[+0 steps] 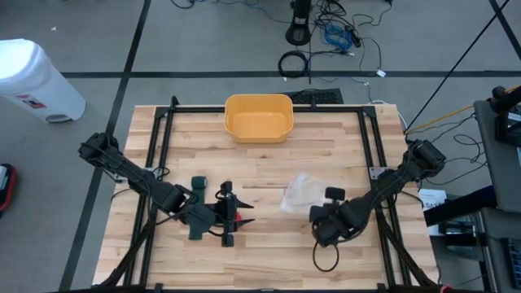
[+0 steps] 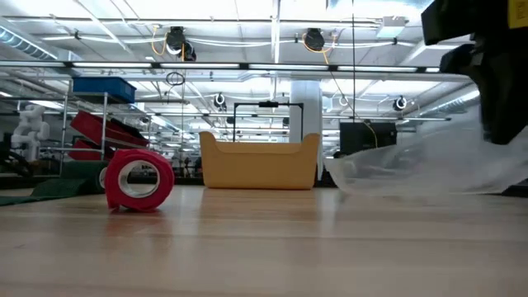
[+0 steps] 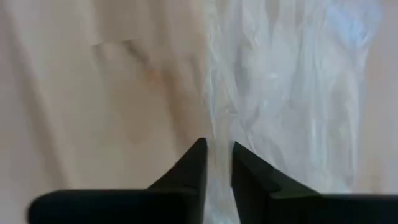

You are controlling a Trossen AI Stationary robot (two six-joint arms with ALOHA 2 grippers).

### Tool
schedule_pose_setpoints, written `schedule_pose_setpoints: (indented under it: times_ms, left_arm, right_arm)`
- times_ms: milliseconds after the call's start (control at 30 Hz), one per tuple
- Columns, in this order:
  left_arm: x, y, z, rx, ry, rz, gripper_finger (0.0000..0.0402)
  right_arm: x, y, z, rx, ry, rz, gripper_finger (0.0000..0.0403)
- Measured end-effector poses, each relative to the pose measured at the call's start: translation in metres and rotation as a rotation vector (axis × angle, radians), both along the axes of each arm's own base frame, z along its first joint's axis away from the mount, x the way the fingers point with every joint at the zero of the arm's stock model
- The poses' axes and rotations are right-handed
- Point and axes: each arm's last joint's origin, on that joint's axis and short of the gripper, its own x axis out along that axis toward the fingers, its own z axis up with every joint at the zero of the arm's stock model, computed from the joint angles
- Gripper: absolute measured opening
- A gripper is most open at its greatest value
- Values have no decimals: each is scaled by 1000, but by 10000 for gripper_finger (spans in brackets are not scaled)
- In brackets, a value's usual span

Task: Roll bandage
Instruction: Open the transparent zip bag

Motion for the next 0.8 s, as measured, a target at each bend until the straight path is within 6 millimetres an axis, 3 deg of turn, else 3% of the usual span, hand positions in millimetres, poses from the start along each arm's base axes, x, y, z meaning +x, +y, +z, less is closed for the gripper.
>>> schedule_pose_setpoints:
  times_ms: [333, 433, 600, 800]
  left_arm:
    - [0, 0, 0, -2, -5, 0, 173]
    - [0, 0, 0, -2, -4, 0, 173]
    - [0, 0, 1, -6, -11, 1, 173]
    - [1, 0, 1, -9, -16, 1, 173]
  right_arm:
    - [-16, 18, 0, -36, -21, 21, 168]
    - [-16, 24, 1, -81, -129, 0, 185]
    - [4, 26, -1, -158, -349, -11, 194]
    - [44, 8, -27, -139, -315, 3, 194]
